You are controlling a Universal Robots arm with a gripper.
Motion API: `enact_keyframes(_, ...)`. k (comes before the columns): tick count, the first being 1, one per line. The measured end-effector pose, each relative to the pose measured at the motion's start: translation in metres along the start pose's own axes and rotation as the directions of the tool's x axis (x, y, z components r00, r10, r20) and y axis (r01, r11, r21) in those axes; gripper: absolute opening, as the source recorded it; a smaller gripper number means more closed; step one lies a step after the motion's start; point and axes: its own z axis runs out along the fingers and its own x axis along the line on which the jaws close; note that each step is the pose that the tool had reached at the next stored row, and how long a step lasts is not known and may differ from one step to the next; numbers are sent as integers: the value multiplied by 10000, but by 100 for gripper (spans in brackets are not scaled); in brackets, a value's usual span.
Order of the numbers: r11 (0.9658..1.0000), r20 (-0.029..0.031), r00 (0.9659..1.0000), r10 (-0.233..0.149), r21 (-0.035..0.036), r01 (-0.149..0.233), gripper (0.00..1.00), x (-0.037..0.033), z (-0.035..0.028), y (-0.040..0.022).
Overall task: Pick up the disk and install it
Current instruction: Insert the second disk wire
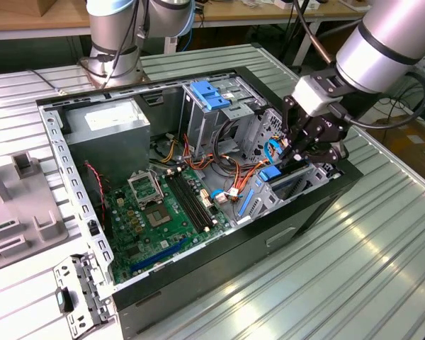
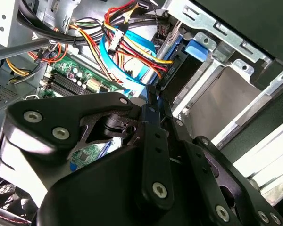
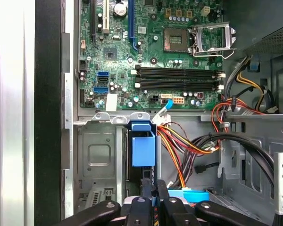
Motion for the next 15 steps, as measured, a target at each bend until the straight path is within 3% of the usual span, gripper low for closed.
enact_keyframes(8,10000,17,10000,-10,-1,10,16,-4,-37,-11)
enact_keyframes(10,10000,32,10000,-39,-9,39,16,-5,-42,-42)
enact_keyframes(15,9999,30,9999,-150,-52,150,16,-1,-14,-60)
